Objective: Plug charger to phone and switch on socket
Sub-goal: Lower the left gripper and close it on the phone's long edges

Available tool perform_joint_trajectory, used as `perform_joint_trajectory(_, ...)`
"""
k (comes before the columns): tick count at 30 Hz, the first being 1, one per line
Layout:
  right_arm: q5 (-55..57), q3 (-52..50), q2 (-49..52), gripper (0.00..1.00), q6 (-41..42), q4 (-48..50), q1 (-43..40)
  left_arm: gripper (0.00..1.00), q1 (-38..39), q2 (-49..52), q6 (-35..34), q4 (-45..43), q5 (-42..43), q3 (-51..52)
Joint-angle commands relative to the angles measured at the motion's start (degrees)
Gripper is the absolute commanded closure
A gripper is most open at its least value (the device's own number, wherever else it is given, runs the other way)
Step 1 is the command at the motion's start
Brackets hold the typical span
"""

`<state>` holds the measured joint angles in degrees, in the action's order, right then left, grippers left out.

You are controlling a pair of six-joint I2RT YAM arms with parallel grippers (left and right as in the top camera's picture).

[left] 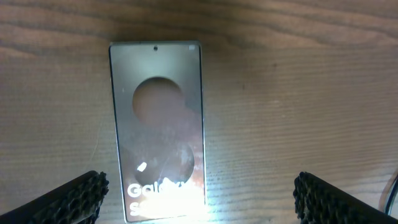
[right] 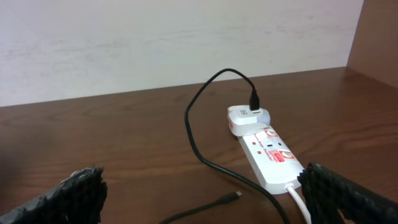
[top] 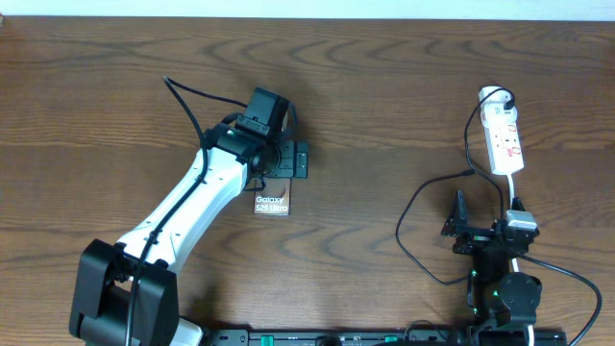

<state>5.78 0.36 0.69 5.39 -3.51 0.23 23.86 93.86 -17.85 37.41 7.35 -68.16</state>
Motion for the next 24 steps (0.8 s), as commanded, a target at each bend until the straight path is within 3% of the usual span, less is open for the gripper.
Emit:
perform_joint_trajectory(1, -0.15, -0.07, -0.31, 0.01, -0.76, -0.20, 0.57, 0.02, 0.13, 0.35, -0.24, -0.22, -1.03, -0.13)
perform_joint_trajectory(11, -0.15, -0.07, -0.31, 0.01, -0.76, -0.20, 0.57, 0.02, 1.60, 0.48, -0.26, -0.31, -11.04, -0.13)
perform_joint_trajectory(24, -0.15, -0.07, -0.31, 0.01, -0.76, -0.20, 0.57, 0.02, 1.97, 2.45, -0.02, -0.92, -10.38, 0.72)
